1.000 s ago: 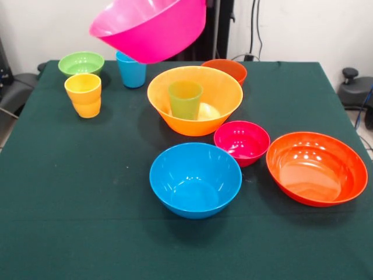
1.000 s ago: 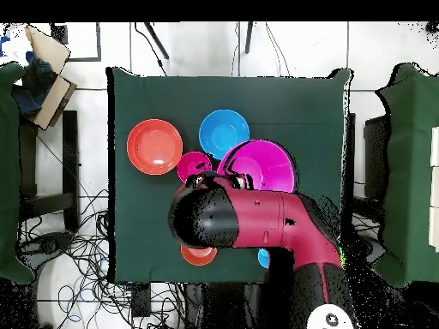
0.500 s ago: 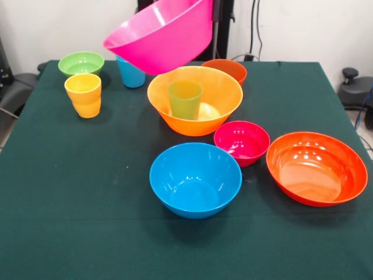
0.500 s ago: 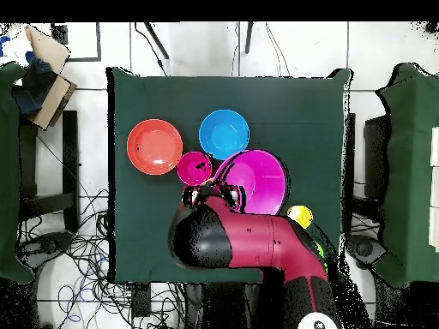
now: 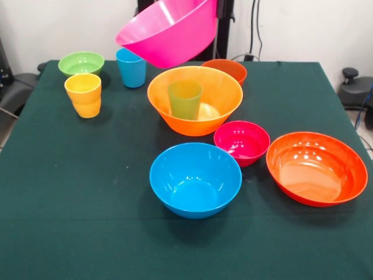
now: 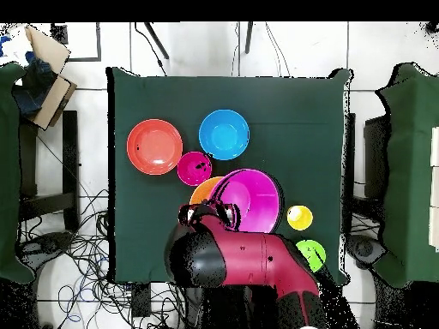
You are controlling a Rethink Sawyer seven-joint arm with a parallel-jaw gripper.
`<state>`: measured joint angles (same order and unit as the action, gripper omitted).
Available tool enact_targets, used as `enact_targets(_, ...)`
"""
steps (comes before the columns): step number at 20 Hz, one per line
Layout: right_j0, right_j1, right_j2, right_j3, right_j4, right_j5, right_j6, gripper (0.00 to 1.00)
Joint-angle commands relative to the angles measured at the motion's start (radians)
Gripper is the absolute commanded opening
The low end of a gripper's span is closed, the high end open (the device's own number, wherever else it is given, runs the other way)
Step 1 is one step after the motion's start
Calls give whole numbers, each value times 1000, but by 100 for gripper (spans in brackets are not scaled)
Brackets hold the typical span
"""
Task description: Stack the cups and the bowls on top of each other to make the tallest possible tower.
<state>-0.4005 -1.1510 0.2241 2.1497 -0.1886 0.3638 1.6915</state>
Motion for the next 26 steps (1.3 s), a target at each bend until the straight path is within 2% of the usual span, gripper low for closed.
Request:
enact_targets(1,3,15,35,50,-7,-28,89,0)
enact_targets(9,11,89,25,3,-36,-56,90,0)
enact_targets(14,23,202,5,-54,-74,-111,87,0)
enact_targets(20,36,234,-20,-67,-88,-146,85,0)
enact_targets(26,17,216,-8,-66,-77,-119,62,0)
